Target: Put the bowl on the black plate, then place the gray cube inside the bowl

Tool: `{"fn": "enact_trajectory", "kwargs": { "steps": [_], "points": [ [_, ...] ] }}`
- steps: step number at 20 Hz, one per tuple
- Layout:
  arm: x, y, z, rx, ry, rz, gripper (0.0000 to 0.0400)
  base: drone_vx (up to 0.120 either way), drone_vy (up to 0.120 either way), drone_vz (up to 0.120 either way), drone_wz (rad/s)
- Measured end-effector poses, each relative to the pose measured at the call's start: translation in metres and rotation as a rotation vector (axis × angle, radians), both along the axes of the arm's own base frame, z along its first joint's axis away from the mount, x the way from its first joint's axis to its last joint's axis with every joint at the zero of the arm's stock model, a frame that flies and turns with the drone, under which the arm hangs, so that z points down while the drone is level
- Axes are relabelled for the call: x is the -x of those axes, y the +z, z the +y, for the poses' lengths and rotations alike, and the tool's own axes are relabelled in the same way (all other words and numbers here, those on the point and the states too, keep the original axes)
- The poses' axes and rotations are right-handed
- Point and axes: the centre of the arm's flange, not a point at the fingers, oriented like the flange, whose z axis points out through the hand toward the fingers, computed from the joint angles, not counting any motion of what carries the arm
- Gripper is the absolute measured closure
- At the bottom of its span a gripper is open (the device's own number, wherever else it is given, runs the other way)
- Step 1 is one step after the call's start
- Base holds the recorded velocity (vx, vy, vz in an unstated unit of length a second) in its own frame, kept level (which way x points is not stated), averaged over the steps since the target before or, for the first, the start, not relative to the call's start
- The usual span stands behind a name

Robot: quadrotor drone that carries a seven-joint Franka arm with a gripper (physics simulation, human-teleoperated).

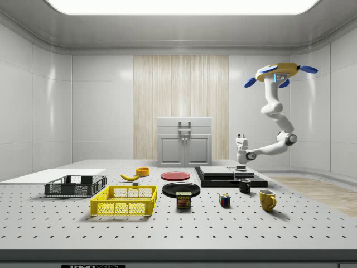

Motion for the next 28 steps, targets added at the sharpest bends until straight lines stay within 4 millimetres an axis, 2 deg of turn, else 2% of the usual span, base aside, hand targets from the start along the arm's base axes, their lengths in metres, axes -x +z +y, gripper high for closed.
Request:
{"fn": "enact_trajectory", "kwargs": {
  "steps": [11,18,21,24,26,28],
  "points": [
    [0.001,0.0,0.007,0.066,-0.002,-0.008,0.0,0.12,-0.116,0.0,0.0],
    [0.001,-0.003,0.024,0.243,-0.006,-0.013,0.0,0.12,0.0,0.0,0.0],
    [0.001,-0.009,0.039,0.408,-0.01,-0.015,0.0,0.12,0.0,0.0,0.0],
    [0.001,-0.023,0.061,0.669,-0.017,-0.016,0.0,0.12,0.0,0.0,0.0],
    [0.001,-0.04,0.078,0.913,-0.023,-0.016,0.0,0.12,0.0,0.0,0.0],
    [0.0,-0.067,0.092,1.213,-0.03,-0.015,0.0,0.12,0.0,-0.1,0.0]
  ]
}}
